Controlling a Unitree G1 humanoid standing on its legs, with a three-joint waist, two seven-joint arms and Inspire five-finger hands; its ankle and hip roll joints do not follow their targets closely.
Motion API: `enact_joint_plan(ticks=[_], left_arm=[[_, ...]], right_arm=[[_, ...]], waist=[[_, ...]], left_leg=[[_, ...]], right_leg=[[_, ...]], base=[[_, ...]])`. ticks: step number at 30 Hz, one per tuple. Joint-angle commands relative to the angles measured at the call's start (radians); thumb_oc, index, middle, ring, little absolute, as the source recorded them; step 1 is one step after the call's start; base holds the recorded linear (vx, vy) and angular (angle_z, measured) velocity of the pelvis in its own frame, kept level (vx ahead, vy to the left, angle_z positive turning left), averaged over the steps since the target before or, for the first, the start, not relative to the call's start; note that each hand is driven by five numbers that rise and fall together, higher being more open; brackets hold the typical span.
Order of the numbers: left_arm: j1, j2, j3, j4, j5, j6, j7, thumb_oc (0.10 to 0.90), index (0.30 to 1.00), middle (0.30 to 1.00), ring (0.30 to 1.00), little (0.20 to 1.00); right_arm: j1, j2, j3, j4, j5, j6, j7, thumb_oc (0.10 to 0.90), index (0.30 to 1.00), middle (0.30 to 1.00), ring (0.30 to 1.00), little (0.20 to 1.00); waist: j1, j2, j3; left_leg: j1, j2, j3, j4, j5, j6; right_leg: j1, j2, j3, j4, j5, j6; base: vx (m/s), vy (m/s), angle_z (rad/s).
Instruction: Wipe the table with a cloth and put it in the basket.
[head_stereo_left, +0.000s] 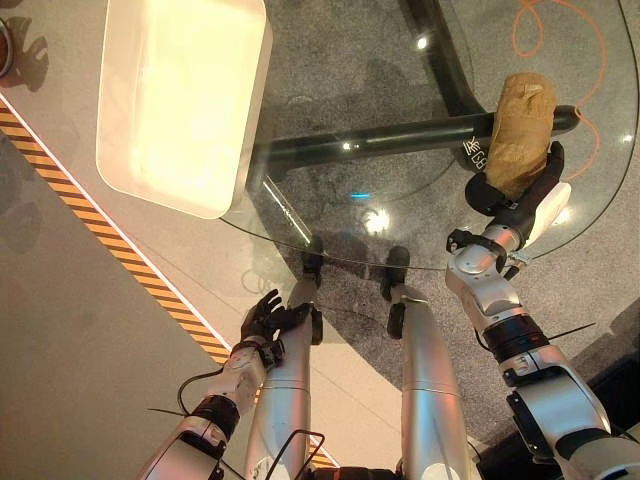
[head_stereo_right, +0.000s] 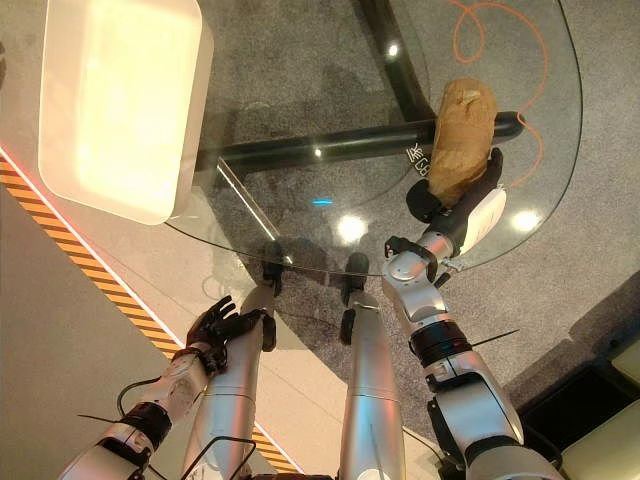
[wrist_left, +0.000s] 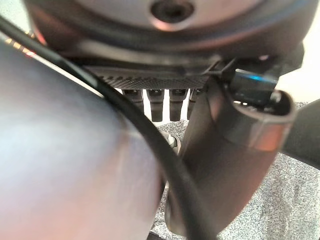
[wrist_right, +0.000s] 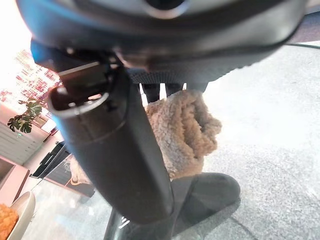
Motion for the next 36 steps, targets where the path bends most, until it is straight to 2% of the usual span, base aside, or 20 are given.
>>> enact_joint_plan(ticks=[1, 18, 19, 20, 21, 22, 23, 24, 25, 26, 27, 29, 30, 31, 32, 33, 34, 35, 36], left_arm=[[0.101, -0.029, -0.043, 0.042, -0.016, 0.010, 0.011, 0.800, 0.900, 0.900, 0.900, 0.900], [0.087, -0.027, -0.061, 0.038, -0.022, 0.006, 0.026, 0.800, 0.900, 0.900, 0.900, 0.900], [0.088, -0.027, -0.060, 0.037, -0.021, 0.005, 0.025, 0.800, 0.900, 0.900, 0.900, 0.900], [0.108, -0.028, -0.067, 0.037, -0.021, 0.003, 0.021, 0.800, 0.900, 0.900, 0.900, 0.900], [0.108, -0.029, -0.069, 0.035, -0.023, 0.003, 0.022, 0.800, 0.900, 0.900, 0.900, 0.900], [0.107, -0.029, -0.069, 0.034, -0.023, 0.004, 0.023, 0.800, 0.900, 0.900, 0.900, 0.900], [0.091, -0.029, -0.065, 0.032, -0.022, 0.004, 0.024, 0.800, 0.900, 0.900, 0.900, 0.900], [0.088, -0.031, -0.066, 0.029, -0.023, 0.009, 0.026, 0.800, 0.900, 0.900, 0.900, 0.900], [0.103, -0.033, -0.071, 0.032, -0.022, 0.009, 0.025, 0.800, 0.900, 0.900, 0.900, 0.900], [0.086, -0.032, -0.066, 0.031, -0.023, 0.009, 0.025, 0.800, 0.900, 0.900, 0.900, 0.900], [0.104, -0.034, -0.073, 0.032, -0.023, 0.008, 0.024, 0.800, 0.900, 0.900, 0.900, 0.900], [0.104, -0.036, -0.074, 0.036, -0.022, 0.003, 0.022, 0.800, 0.900, 0.900, 0.900, 0.900], [0.087, -0.036, -0.068, 0.035, -0.021, 0.002, 0.023, 0.800, 0.900, 0.900, 0.900, 0.900], [0.103, -0.039, -0.073, 0.040, -0.022, -0.002, 0.023, 0.800, 0.900, 0.900, 0.900, 0.900], [0.105, -0.040, -0.072, 0.042, -0.022, -0.007, 0.022, 0.800, 0.900, 0.900, 0.900, 0.900], [0.088, -0.038, -0.067, 0.041, -0.022, -0.007, 0.022, 0.800, 0.900, 0.900, 0.900, 0.900], [0.089, -0.039, -0.066, 0.040, -0.022, -0.008, 0.024, 0.800, 0.900, 0.900, 0.900, 0.900], [0.106, -0.039, -0.070, 0.041, -0.022, -0.008, 0.023, 0.800, 0.900, 0.900, 0.900, 0.900], [0.107, -0.039, -0.069, 0.040, -0.022, -0.008, 0.022, 0.800, 0.900, 0.900, 0.900, 0.900]], right_arm=[[-0.005, -0.094, -0.015, 0.003, 0.058, -0.022, -0.042, 0.800, 0.900, 0.900, 0.900, 0.900], [-0.076, -0.102, 0.007, 0.112, 0.141, -0.030, -0.021, 0.800, 0.900, 0.900, 0.900, 0.900], [-0.077, -0.103, 0.006, 0.113, 0.141, -0.031, -0.019, 0.723, 0.834, 0.834, 0.834, 0.823], [-0.060, -0.102, 0.007, 0.119, 0.145, -0.034, -0.013, 0.624, 0.749, 0.749, 0.749, 0.724], [-0.060, -0.102, 0.008, 0.121, 0.149, -0.034, -0.009, 0.372, 0.533, 0.533, 0.533, 0.472], [-0.062, -0.102, 0.008, 0.122, 0.152, -0.032, -0.008, 0.191, 0.378, 0.378, 0.378, 0.291], [-0.081, -0.105, 0.005, 0.121, 0.153, -0.026, -0.007, 0.100, 0.300, 0.300, 0.300, 0.200], [-0.082, -0.103, 0.005, 0.124, 0.155, -0.024, -0.002, 0.100, 0.300, 0.300, 0.300, 0.200], [-0.068, -0.098, 0.009, 0.130, 0.157, -0.024, -0.001, 0.100, 0.300, 0.300, 0.300, 0.200], [-0.086, -0.101, 0.006, 0.129, 0.160, -0.022, 0.000, 0.100, 0.300, 0.300, 0.300, 0.200], [-0.069, -0.096, 0.009, 0.131, 0.160, -0.022, 0.000, 0.100, 0.300, 0.300, 0.300, 0.200], [-0.071, -0.094, 0.009, 0.138, 0.164, -0.023, 0.001, 0.100, 0.300, 0.300, 0.300, 0.200], [-0.087, -0.097, 0.007, 0.140, 0.165, -0.024, 0.001, 0.100, 0.300, 0.300, 0.300, 0.200], [-0.071, -0.092, 0.010, 0.145, 0.169, -0.025, 0.003, 0.100, 0.300, 0.300, 0.300, 0.200], [-0.070, -0.093, 0.010, 0.149, 0.172, -0.027, 0.007, 0.100, 0.300, 0.300, 0.300, 0.200], [-0.086, -0.097, 0.007, 0.148, 0.172, -0.027, 0.007, 0.100, 0.300, 0.300, 0.300, 0.200], [-0.086, -0.099, 0.009, 0.149, 0.174, -0.026, 0.008, 0.100, 0.300, 0.300, 0.300, 0.200], [-0.070, -0.096, 0.011, 0.151, 0.176, -0.025, 0.007, 0.100, 0.300, 0.300, 0.300, 0.200], [-0.068, -0.095, 0.010, 0.150, 0.175, -0.028, 0.003, 0.100, 0.300, 0.300, 0.300, 0.200]], waist=[[0.000, 0.024, -0.013], [0.019, 0.032, -0.013], [0.019, 0.033, -0.013], [0.024, 0.035, -0.013], [0.024, 0.035, -0.013], [0.025, 0.035, -0.013], [0.022, 0.032, -0.013], [0.022, 0.031, -0.013], [0.026, 0.033, -0.013], [0.023, 0.031, -0.013], [0.027, 0.033, -0.013], [0.027, 0.033, -0.013], [0.023, 0.031, -0.013], [0.026, 0.032, -0.013], [0.026, 0.032, -0.013], [0.022, 0.030, -0.013], [0.022, 0.030, -0.013], [0.026, 0.032, -0.013], [0.026, 0.033, -0.013]], left_leg=[[-0.071, -0.059, 0.081, 0.191, -0.158, 0.067], [-0.101, -0.065, 0.071, 0.196, -0.160, 0.068], [-0.102, -0.066, 0.070, 0.196, -0.160, 0.068], [-0.071, -0.063, 0.063, 0.207, -0.196, 0.064], [-0.072, -0.063, 0.063, 0.207, -0.196, 0.064], [-0.074, -0.064, 0.062, 0.208, -0.196, 0.064], [-0.106, -0.067, 0.067, 0.199, -0.163, 0.069], [-0.108, -0.068, 0.066, 0.200, -0.164, 0.070], [-0.077, -0.066, 0.060, 0.211, -0.199, 0.066], [-0.111, -0.068, 0.065, 0.201, -0.163, 0.070], [-0.079, -0.065, 0.059, 0.212, -0.199, 0.066], [-0.078, -0.065, 0.060, 0.210, -0.198, 0.066], [-0.108, -0.068, 0.067, 0.199, -0.164, 0.071], [-0.074, -0.064, 0.062, 0.207, -0.198, 0.067], [-0.073, -0.063, 0.063, 0.207, -0.198, 0.066], [-0.105, -0.065, 0.069, 0.197, -0.164, 0.070], [-0.103, -0.065, 0.070, 0.196, -0.164, 0.071], [-0.069, -0.063, 0.065, 0.205, -0.199, 0.066], [-0.068, -0.062, 0.065, 0.205, -0.199, 0.066]], right_leg=[[-0.028, 0.043, -0.039, -0.160, 0.154, 0.000], [-0.061, 0.041, -0.043, -0.146, 0.155, 0.002], [-0.062, 0.041, -0.043, -0.146, 0.155, 0.002], [-0.035, 0.046, -0.039, -0.129, 0.121, 0.009], [-0.036, 0.046, -0.038, -0.129, 0.122, 0.009], [-0.038, 0.047, -0.038, -0.129, 0.122, 0.009], [-0.066, 0.042, -0.043, -0.143, 0.154, 0.002], [-0.068, 0.043, -0.042, -0.140, 0.154, 0.002], [-0.042, 0.048, -0.038, -0.123, 0.120, 0.008], [-0.072, 0.042, -0.043, -0.137, 0.154, 0.002], [-0.044, 0.047, -0.039, -0.120, 0.121, 0.009], [-0.044, 0.047, -0.039, -0.122, 0.122, 0.009], [-0.070, 0.043, -0.044, -0.140, 0.155, 0.002], [-0.041, 0.048, -0.040, -0.125, 0.123, 0.008], [-0.040, 0.048, -0.039, -0.126, 0.121, 0.009], [-0.067, 0.043, -0.044, -0.142, 0.154, 0.002], [-0.066, 0.044, -0.044, -0.143, 0.154, 0.002], [-0.037, 0.049, -0.039, -0.128, 0.121, 0.009], [-0.035, 0.049, -0.039, -0.128, 0.121, 0.010]], base=[[0.01, 0.004, 0.03], [0.00, 0.001, 0.01], [0.07, 0.007, 0.02], [0.06, 0.005, 0.01], [0.06, 0.004, 0.01], [-0.05, 0.000, 0.02], [-0.06, -0.002, 0.02], [0.00, 0.000, 0.00], [0.00, 0.000, 0.00], [0.05, 0.001, 0.00], [0.00, 0.000, 0.00], [-0.01, 0.006, -0.02], [0.00, 0.000, 0.00], [0.00, 0.000, 0.00], [0.00, 0.000, 0.00], [-0.06, 0.020, 0.00], [0.00, 0.000, 0.00], [0.05, 0.029, 0.01], [0.00, 0.000, 0.00]])
